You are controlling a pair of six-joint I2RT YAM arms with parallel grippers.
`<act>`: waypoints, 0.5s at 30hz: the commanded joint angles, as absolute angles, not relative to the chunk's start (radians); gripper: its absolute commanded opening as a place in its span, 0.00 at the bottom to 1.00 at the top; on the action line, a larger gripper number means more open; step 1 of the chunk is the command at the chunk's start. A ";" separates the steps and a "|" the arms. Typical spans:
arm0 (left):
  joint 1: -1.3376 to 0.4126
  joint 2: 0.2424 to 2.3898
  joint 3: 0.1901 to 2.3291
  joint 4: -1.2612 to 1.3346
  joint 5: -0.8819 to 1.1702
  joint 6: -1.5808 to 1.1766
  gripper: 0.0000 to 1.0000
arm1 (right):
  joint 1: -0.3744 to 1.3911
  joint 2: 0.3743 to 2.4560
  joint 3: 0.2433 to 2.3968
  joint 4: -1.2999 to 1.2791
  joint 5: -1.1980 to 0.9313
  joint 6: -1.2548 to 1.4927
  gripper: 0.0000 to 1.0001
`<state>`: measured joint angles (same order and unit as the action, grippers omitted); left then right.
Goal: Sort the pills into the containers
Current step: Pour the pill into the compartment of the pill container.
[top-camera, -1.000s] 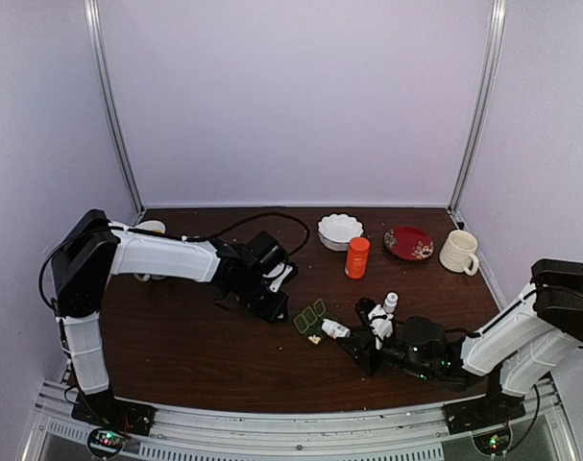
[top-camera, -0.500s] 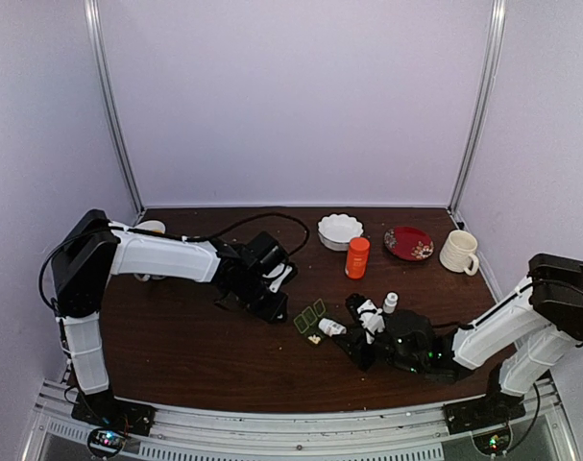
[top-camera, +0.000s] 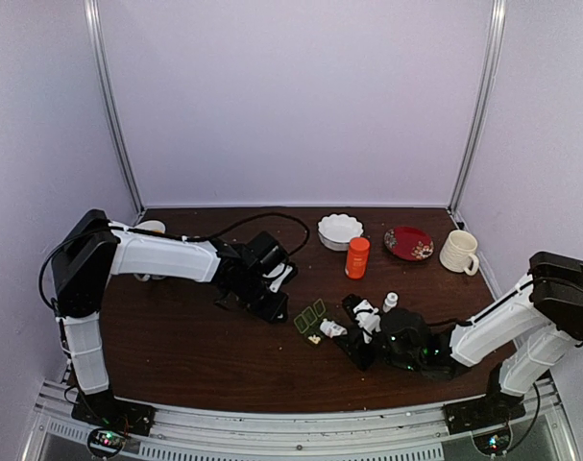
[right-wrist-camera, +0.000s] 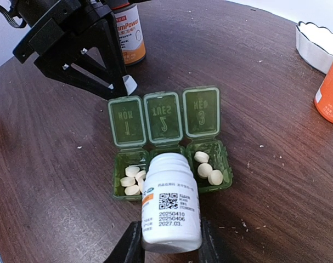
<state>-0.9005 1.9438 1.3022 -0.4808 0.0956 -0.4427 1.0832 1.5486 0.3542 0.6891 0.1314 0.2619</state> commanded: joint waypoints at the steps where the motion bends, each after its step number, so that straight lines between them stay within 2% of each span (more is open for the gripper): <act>1: -0.904 1.952 1.330 -0.476 0.109 -0.426 0.00 | 1.078 1.550 0.353 0.712 0.140 0.270 0.00; 7: -0.904 1.953 1.330 -0.476 0.110 -0.423 0.00 | 1.077 1.536 0.326 0.762 0.127 0.279 0.00; 11: -0.904 1.953 1.331 -0.476 0.111 -0.422 0.00 | 1.077 1.527 0.358 0.684 0.130 0.261 0.00; 15: -0.904 1.952 1.336 -0.480 0.111 -0.420 0.00 | 1.077 1.496 0.317 0.761 0.119 0.263 0.00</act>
